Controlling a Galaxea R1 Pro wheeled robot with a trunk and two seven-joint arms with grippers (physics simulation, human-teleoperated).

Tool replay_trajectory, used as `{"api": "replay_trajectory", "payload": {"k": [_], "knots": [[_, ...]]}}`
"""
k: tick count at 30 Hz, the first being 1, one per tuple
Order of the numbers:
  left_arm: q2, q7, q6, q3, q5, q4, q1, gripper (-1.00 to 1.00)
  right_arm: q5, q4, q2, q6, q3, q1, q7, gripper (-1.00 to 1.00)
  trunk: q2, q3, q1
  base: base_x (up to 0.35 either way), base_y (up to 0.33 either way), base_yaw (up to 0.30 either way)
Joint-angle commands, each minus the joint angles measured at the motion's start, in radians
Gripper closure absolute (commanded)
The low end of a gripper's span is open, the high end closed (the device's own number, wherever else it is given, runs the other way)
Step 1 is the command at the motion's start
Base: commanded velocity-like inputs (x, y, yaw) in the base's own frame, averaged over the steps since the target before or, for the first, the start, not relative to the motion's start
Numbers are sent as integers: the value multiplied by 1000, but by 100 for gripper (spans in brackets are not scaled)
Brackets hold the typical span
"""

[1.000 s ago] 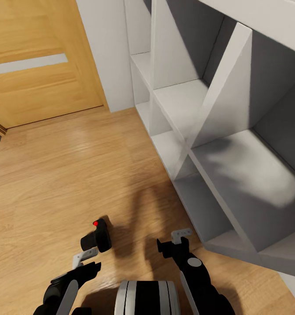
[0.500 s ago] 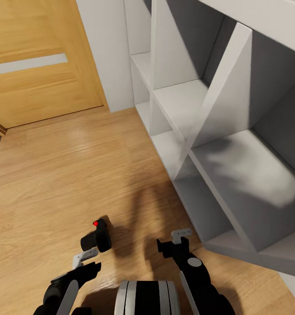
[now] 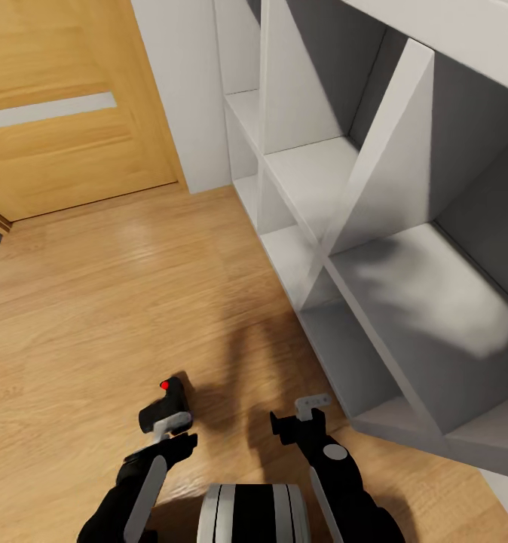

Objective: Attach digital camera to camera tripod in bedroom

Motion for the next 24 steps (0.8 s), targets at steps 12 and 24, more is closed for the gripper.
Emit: {"api": "replay_trajectory", "payload": {"k": [12,24], "knots": [[-23,5,-194,0,6,190,-95,-100,13,3,0,6,3,0,-4,-100,0,-1,0,0,0,0],[-41,4,-214,0,5,227,-98,-100,14,3,0,5,3,0,-8,-100,0,-1,0,0,0,0]]}}
